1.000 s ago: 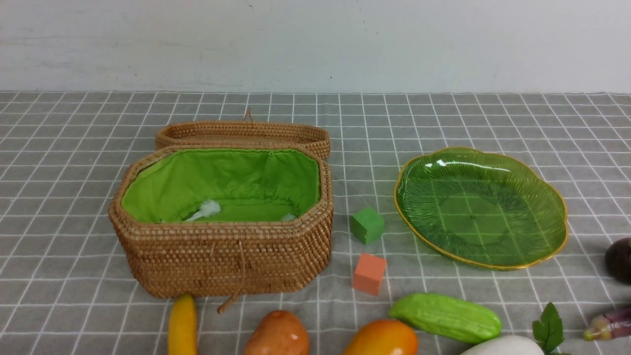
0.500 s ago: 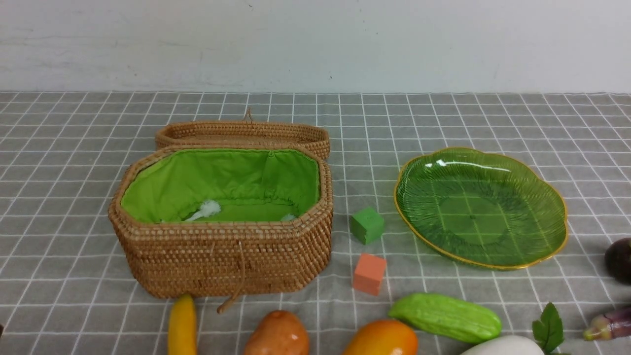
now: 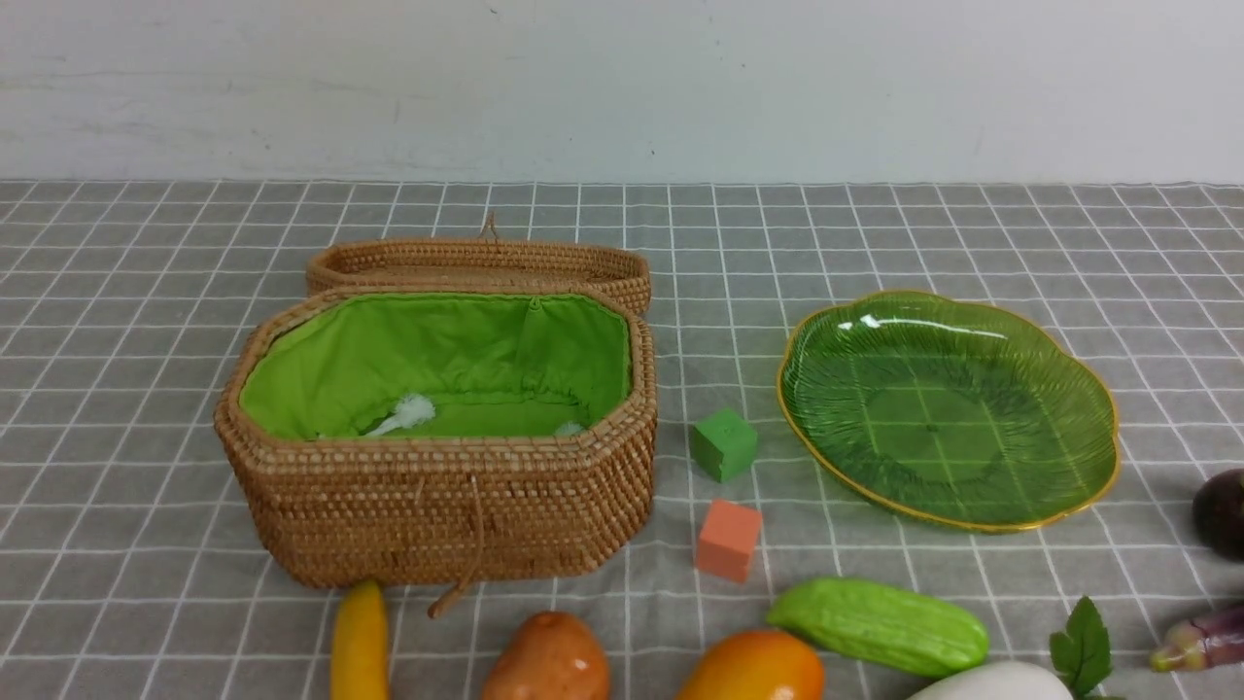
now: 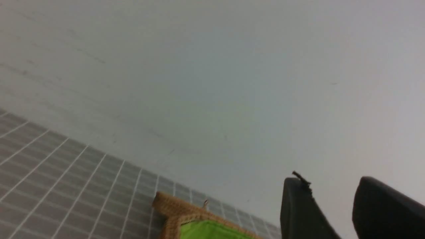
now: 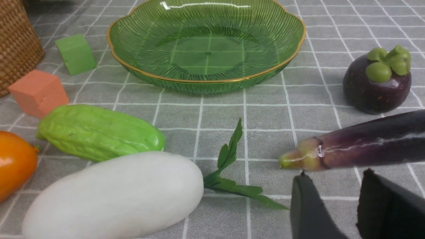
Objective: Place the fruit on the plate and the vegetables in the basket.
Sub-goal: Use the left arm to grab a banana and put it into the right plate
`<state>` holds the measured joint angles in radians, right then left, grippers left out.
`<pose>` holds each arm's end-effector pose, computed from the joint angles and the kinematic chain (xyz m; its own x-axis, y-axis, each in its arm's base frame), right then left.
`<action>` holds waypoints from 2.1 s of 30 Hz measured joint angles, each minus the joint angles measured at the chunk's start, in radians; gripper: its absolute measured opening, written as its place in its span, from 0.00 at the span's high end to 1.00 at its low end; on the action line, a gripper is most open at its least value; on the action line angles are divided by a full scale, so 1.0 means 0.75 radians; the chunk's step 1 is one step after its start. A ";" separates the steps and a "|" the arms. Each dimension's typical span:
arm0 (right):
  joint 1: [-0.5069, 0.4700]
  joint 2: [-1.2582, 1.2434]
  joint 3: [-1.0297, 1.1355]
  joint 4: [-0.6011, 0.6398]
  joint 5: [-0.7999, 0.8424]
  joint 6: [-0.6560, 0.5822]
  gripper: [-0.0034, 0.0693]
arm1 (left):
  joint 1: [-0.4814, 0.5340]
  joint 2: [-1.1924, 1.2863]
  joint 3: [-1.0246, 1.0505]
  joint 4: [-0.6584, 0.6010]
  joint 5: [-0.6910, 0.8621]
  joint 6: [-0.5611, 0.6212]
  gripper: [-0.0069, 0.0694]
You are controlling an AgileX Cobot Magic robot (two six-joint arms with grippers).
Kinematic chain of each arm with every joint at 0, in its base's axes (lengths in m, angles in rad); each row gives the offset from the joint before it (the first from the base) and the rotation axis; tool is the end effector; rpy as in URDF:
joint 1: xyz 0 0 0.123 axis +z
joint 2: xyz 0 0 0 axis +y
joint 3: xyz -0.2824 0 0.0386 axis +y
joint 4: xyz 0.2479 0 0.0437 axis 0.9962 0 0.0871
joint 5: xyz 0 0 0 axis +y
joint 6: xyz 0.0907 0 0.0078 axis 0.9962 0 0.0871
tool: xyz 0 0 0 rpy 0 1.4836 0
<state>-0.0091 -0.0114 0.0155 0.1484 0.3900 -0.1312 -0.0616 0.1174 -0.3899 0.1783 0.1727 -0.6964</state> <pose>0.0520 0.0047 0.1738 -0.2987 0.0089 -0.9543 -0.0427 0.9988 0.0227 0.0405 0.0003 0.3203 0.1475 -0.5073 -0.8491 0.1211 0.8612 -0.4935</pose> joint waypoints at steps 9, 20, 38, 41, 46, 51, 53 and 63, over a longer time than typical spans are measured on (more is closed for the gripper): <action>0.000 0.000 0.000 0.000 0.000 0.000 0.62 | 0.000 0.425 -0.302 0.133 0.489 -0.005 0.60; 0.000 0.000 0.000 0.000 0.000 0.000 0.62 | 0.000 0.733 -0.304 0.063 0.656 -0.009 0.60; 0.000 0.000 0.000 0.000 0.000 0.000 0.62 | -0.200 0.908 -0.306 -0.490 0.877 0.712 0.58; 0.000 0.000 0.000 0.000 0.000 0.000 0.62 | -0.291 1.000 -0.306 -0.497 0.892 0.681 0.54; 0.000 0.000 0.000 0.000 0.000 0.000 0.62 | -0.372 1.227 -0.317 -0.504 0.863 0.544 0.39; 0.000 0.000 0.000 0.000 0.000 0.000 0.62 | -0.378 1.415 -0.372 -0.511 0.786 0.458 0.24; 0.000 0.000 0.000 0.000 0.000 0.000 0.62 | -0.378 1.467 -0.386 -0.512 0.743 0.451 0.21; 0.000 0.000 0.000 0.000 0.000 0.000 0.62 | -0.378 1.869 -0.410 -0.548 0.546 0.444 0.15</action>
<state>-0.0091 -0.0114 0.0155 0.1484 0.3900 -0.1312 -0.3452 1.5193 -0.6975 -0.2324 0.5825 -0.3630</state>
